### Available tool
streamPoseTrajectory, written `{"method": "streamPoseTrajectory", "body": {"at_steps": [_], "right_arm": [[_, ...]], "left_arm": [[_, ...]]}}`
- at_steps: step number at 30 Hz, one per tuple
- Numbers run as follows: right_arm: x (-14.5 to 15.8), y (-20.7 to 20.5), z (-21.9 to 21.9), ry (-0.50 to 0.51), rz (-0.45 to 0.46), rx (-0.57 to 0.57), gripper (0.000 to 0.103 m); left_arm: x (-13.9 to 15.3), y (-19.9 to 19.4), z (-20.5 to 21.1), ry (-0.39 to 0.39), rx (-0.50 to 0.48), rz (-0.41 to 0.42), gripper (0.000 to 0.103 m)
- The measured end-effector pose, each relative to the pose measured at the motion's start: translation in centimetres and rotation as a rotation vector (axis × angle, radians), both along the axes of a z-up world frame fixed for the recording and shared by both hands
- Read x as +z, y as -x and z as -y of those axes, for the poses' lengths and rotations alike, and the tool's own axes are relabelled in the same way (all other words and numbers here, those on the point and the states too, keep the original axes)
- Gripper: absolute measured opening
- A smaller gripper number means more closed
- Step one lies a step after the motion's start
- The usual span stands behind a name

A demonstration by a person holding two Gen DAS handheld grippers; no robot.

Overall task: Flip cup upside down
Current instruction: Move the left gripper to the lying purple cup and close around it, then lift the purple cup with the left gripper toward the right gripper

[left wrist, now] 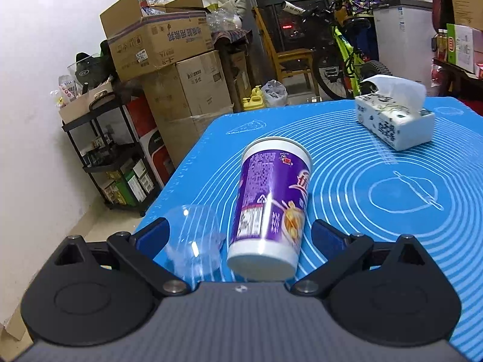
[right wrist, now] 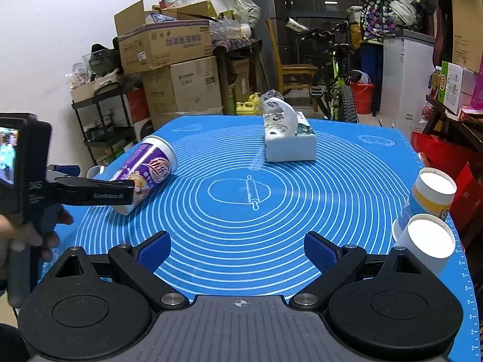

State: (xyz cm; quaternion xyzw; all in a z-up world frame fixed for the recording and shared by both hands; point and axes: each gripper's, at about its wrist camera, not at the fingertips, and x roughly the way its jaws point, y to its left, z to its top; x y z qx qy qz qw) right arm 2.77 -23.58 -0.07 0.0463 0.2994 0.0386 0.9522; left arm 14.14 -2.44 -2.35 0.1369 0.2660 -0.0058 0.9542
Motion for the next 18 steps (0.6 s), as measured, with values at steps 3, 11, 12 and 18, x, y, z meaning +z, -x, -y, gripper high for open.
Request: {"method": "streamPoseTrajectory", "body": {"at_steps": [3, 11, 12, 18], "right_arm": [[-0.3, -0.4, -0.1, 0.015, 0.002, -0.003, 0.095], [-0.9, -1.1, 0.0, 0.020, -0.008, -0.014, 0.095], [-1.0, -1.1, 0.0, 0.020, -0.009, -0.014, 0.095], [-1.1, -1.2, 0.1, 0.019, -0.010, -0.018, 0.095]], "left_arm": [[-0.7, -1.2, 0.3, -0.035, 0.006, 0.000, 0.099], [-2.3, -2.7, 1.2, -0.074, -0.040, -0.037, 0.068], [-2.5, -2.9, 1.1, -0.064, -0.041, -0.064, 0.067], [-2.6, -2.9, 0.7, -0.053, -0.032, -0.070, 0.066]]}}
